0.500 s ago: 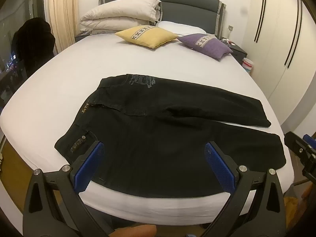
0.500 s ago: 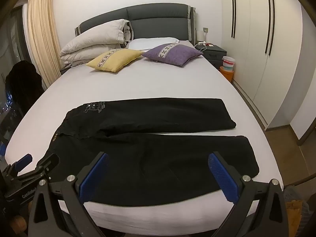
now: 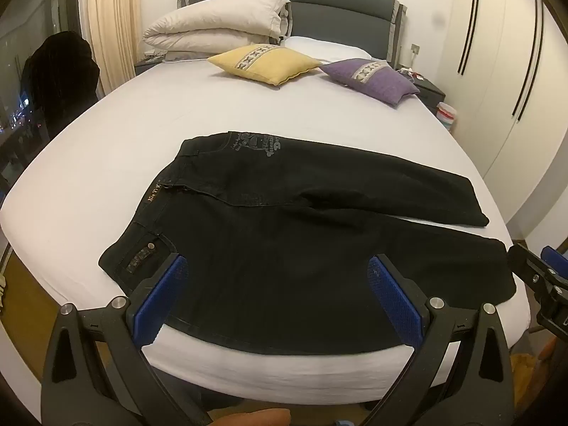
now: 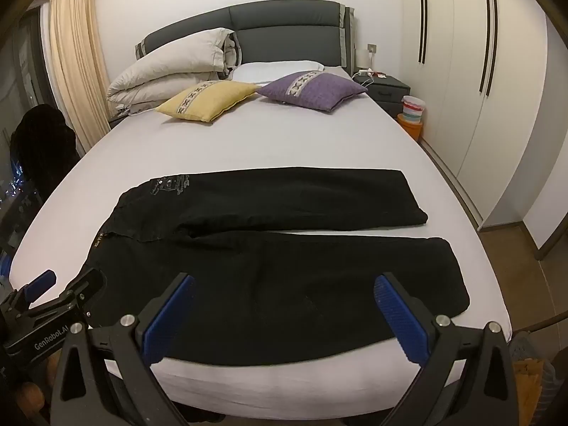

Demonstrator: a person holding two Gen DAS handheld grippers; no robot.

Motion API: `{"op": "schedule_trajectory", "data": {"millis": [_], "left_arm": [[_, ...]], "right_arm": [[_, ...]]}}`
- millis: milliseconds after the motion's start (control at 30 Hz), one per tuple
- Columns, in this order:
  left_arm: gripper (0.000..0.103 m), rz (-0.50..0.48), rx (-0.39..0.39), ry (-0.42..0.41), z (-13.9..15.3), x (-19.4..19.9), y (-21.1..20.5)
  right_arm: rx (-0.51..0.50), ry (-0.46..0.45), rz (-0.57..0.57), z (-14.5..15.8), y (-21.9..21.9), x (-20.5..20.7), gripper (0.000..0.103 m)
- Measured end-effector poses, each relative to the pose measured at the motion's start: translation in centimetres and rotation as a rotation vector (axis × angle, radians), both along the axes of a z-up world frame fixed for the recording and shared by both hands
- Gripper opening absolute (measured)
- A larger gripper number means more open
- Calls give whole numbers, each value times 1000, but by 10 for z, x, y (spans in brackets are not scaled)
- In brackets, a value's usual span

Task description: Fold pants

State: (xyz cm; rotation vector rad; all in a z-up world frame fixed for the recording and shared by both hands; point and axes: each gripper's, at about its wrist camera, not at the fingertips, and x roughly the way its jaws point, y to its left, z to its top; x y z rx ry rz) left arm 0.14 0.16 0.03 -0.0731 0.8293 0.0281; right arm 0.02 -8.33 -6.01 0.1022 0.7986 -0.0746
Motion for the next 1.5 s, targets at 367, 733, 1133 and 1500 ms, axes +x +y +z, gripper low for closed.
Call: {"op": "schedule_trajectory", "data": {"millis": [367, 733, 1133, 1500], "left_arm": [[103, -1, 5, 1, -5, -1, -1], [103, -1, 8, 3, -5, 0, 0], [103, -1, 12, 4, -6, -1, 0], [103, -3, 13, 5, -11, -2, 1]], "right_arm": [[-4, 16, 11, 2, 2, 4, 103], [-5, 20, 12, 2, 2, 5, 103], [-5, 25, 10, -1, 3, 4, 103], [-4, 37, 5, -5, -1, 4, 103]]}}
